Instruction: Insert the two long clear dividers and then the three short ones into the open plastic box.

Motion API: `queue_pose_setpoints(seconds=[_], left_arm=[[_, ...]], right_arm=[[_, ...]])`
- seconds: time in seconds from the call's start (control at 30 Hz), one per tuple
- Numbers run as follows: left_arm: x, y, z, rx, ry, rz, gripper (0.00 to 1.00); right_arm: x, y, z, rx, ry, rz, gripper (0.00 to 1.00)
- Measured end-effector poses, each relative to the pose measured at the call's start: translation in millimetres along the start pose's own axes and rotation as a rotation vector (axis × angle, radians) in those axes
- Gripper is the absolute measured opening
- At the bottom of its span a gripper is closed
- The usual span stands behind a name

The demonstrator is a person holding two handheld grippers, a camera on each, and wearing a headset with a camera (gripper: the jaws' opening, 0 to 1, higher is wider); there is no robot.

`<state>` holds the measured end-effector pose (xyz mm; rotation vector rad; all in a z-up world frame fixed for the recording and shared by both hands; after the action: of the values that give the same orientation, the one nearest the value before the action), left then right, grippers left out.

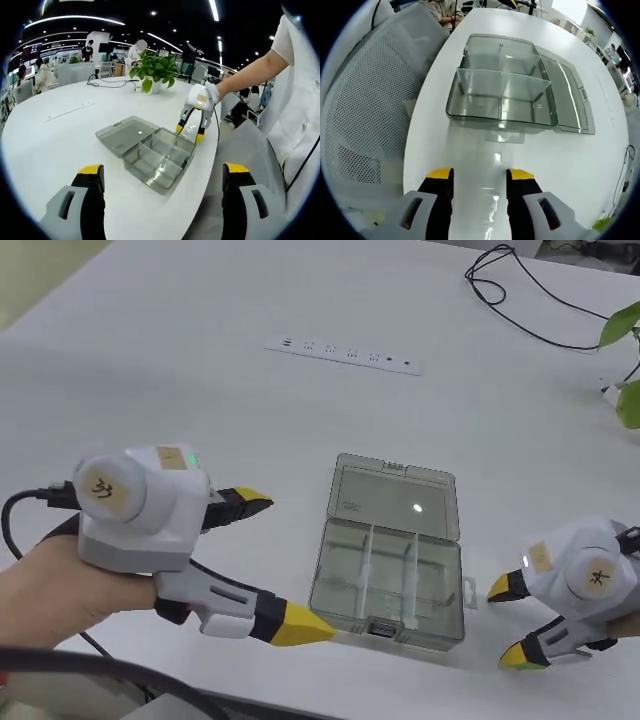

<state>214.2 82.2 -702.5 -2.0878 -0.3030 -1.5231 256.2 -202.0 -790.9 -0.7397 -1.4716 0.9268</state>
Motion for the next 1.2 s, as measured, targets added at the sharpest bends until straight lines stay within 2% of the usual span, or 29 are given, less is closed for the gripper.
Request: queue_pose_setpoints(seconds=[0.07,0.27,0.67,1.07,1.13,1.2], left_arm=[[-0.4,0.1,0.1,-0.001,-0.001,0.002,1.0],[-2.3,0.2,1.2,-0.005,-0.003,0.005,1.0],[-2.6,0.5,2.8,-0.009,-0.004,0.004,1.0],[3.1,3.7,3.2,-0.018,-0.002,-0.006,1.0],[8.7,4.8,2.8,-0.013,-0.002,-0.021,0.99],[15.7,6.9,1.4,-0.013,-0.027,-0.051,0.99]], right_arm=[[0.5,-0.3,-0.6,-0.009,-0.021,0.012,0.4],[1.3,-1.0,-0.6,-0.01,-0.018,0.014,0.33],[2.3,-3.7,-0.9,-0.03,-0.008,0.02,0.33],[3.4,-29.8,-1.6,-0.116,0.045,-0.016,0.33],[7.1,-37.5,-2.4,-0.14,0.051,-0.03,0.33],[11.9,-45.7,-3.2,-0.165,0.048,-0.043,0.33]])
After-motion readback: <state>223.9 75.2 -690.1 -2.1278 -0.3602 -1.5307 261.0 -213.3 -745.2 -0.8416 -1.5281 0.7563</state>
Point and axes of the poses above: the centre of the closed fingertips' face, and the gripper's own axes: y roughly forward along the fingers, z roughly to its left, x roughly out of its top, the point moved 7 cm from there along -y, roughly backward along the fingers, and after that the axes turned 11 degrees about -z, right-handed, at the moved point
